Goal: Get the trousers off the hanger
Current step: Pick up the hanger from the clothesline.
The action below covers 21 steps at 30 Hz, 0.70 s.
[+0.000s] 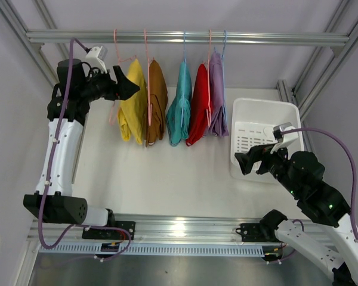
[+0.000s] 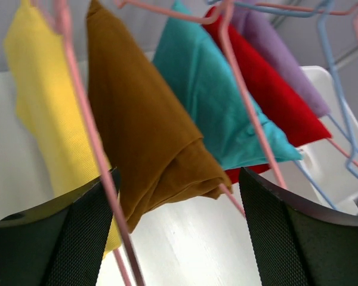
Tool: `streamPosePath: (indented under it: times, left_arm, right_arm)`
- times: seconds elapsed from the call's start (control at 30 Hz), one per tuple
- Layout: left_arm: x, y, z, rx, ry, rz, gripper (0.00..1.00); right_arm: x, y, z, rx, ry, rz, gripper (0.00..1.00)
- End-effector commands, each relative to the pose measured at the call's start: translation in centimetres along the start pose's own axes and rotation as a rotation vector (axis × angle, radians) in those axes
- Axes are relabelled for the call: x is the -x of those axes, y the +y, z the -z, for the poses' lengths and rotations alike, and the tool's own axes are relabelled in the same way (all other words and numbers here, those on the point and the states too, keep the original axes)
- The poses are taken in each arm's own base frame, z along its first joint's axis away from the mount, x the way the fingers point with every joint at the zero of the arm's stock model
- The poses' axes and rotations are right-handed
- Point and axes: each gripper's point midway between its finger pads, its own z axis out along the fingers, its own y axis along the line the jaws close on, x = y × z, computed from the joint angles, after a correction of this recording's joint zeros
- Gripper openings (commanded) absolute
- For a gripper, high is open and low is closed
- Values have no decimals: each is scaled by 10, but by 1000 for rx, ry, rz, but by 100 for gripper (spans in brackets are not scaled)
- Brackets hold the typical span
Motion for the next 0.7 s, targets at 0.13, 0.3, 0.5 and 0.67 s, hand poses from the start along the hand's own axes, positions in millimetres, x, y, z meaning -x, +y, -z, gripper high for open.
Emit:
streamPosePath:
  times: [0.13, 0.3, 0.5, 0.67]
  left_arm:
    - [20, -50, 9, -289, -59, -14, 72]
    - [19, -50, 6, -283, -83, 21, 61]
    - [10, -47, -7, -220, -130, 75, 68]
    - [8, -44, -15, -179, -171, 98, 63]
  right_arm:
    - [2, 9, 0, 38, -10, -49, 100]
    - [-2, 13, 1, 57, 5, -74, 100]
    - [0, 15, 3, 60, 10, -103, 100]
    - [0, 15, 7, 59, 8, -118, 100]
